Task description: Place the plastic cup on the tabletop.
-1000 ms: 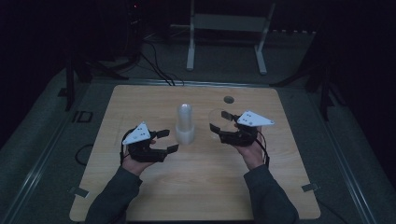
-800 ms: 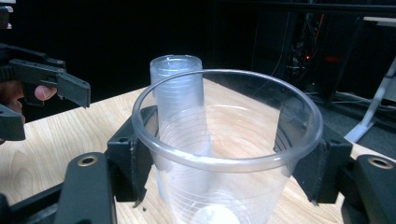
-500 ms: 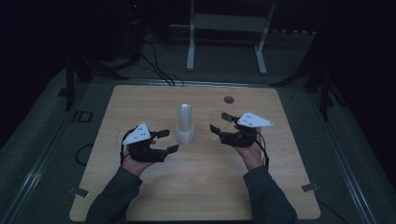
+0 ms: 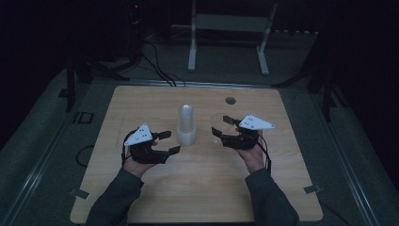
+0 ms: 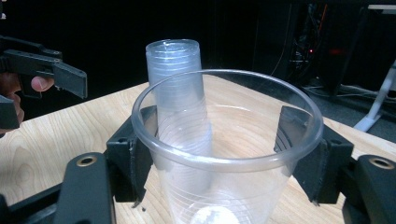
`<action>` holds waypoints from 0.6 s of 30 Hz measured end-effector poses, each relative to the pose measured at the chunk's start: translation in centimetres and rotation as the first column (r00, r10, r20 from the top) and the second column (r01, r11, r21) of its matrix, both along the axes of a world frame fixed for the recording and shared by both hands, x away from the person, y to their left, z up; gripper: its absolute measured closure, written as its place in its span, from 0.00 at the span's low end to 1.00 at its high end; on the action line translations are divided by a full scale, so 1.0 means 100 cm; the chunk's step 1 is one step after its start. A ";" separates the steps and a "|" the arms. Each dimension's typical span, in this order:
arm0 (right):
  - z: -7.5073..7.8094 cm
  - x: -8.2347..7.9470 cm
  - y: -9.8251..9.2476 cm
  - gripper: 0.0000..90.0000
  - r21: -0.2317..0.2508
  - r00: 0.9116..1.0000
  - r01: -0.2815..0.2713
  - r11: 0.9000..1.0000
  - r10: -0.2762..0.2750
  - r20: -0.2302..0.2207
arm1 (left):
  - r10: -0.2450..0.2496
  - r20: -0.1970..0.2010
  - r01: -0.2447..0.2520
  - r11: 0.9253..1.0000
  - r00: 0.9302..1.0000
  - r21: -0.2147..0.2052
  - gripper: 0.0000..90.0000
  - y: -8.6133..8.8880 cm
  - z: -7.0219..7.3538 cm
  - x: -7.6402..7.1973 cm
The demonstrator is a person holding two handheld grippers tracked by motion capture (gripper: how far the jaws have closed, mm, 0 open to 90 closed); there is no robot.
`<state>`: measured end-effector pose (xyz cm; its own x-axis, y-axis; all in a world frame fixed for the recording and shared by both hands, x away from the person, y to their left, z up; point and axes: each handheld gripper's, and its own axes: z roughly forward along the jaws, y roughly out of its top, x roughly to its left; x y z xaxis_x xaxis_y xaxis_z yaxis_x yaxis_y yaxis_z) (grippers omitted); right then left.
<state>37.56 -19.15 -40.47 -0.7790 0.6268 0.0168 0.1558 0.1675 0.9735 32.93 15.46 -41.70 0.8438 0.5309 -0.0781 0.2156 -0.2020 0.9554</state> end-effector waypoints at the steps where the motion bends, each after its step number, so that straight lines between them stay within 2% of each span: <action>1: -0.001 0.000 0.000 0.33 -0.001 1.000 -0.002 1.000 0.002 -0.002 | -0.001 0.000 0.001 1.000 1.000 0.000 0.32 0.000 0.000 0.000; 18: -0.012 0.001 0.003 0.33 -0.005 1.000 -0.010 1.000 0.010 -0.021 | 0.000 -0.001 0.000 1.000 1.000 0.000 0.32 0.000 0.000 0.000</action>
<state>37.71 -18.89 -41.71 -0.7847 0.6191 0.0304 0.1748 0.1740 0.9691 32.97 15.45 -41.73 0.8435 0.5313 -0.0792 0.2170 -0.2021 0.9550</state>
